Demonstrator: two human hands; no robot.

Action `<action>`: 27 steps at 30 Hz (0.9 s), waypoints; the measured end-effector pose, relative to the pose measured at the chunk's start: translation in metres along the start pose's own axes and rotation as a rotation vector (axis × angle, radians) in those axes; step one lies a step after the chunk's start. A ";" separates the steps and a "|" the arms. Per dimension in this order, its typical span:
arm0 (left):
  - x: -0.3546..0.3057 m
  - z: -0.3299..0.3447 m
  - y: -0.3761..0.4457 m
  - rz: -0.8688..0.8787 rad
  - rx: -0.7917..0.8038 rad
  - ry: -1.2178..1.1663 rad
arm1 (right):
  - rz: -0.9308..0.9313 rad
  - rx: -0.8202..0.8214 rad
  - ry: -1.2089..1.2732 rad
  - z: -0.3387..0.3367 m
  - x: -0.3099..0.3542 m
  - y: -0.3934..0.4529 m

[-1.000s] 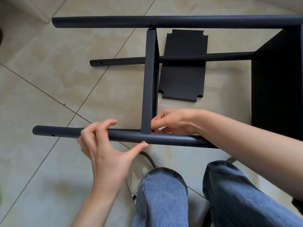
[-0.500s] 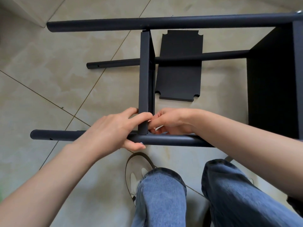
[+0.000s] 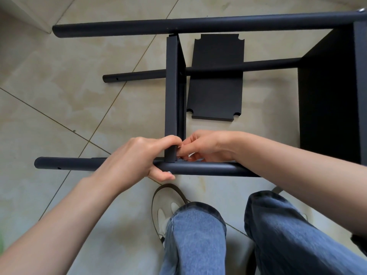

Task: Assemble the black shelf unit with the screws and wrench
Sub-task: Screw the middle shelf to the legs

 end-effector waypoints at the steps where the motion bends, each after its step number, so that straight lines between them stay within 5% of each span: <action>1: 0.000 0.000 0.000 0.004 -0.004 -0.005 | 0.005 -0.002 -0.015 0.000 -0.001 0.001; 27: 0.006 0.005 -0.001 0.107 -0.118 -0.133 | 0.056 0.096 0.100 0.003 -0.008 0.002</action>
Point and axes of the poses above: each hand's wrist, its own y-axis towards the middle knuckle, its own z-axis out of the palm, x = y × z, the point moved 7 cm from there along y, towards the middle knuckle, and after that the axes turned 14 degrees about y, right-handed, at the moved point
